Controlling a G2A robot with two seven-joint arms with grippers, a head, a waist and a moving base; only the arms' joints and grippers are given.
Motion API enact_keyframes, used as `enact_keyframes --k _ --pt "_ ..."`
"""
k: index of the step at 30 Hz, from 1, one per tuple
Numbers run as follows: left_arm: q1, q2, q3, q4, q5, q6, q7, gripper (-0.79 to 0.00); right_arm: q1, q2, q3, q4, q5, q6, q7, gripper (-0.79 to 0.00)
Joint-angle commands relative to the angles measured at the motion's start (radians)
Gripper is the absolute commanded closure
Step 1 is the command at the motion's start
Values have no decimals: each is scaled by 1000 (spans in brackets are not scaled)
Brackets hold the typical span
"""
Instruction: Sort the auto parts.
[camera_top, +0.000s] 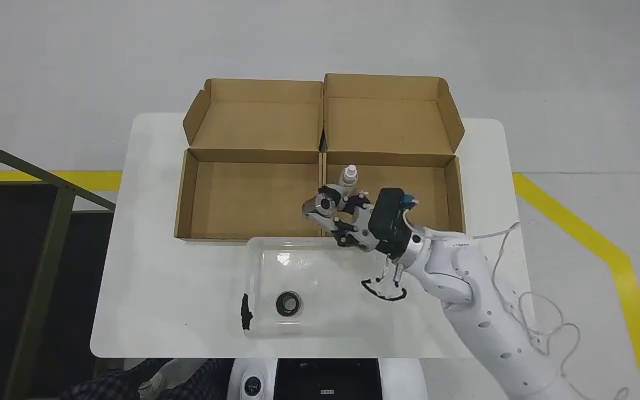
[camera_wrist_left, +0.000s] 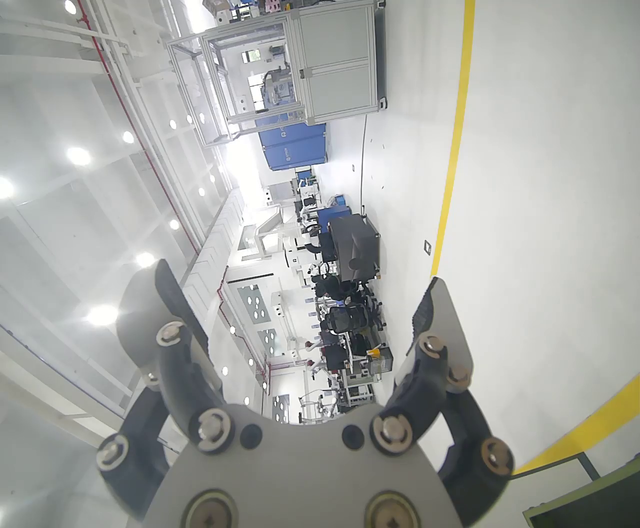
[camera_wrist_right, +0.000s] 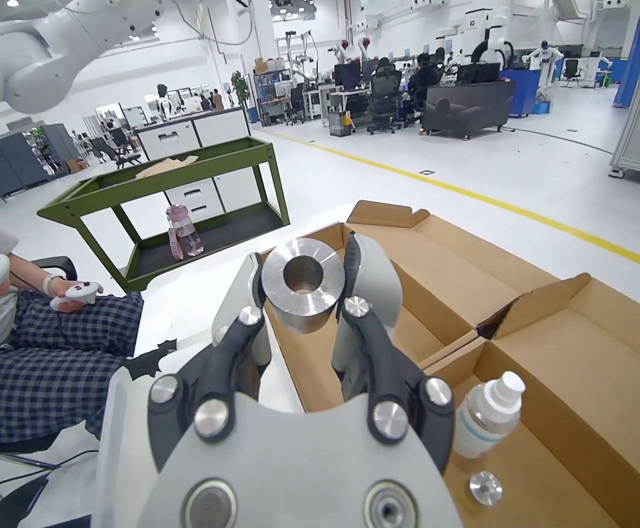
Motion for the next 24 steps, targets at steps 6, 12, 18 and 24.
enact_keyframes --k 6,12,18,24 --pt "0 0 0 0 0 0 0 -785 65 -15 -63 28 -99 76 79 0" --pt "0 0 0 0 0 0 0 -785 135 -33 -130 62 -188 129 164 0" --pt "0 0 0 0 0 0 0 -785 215 -57 -208 131 -216 134 241 0" --pt "0 0 0 0 0 0 0 -785 283 -81 -272 183 -233 121 315 0"
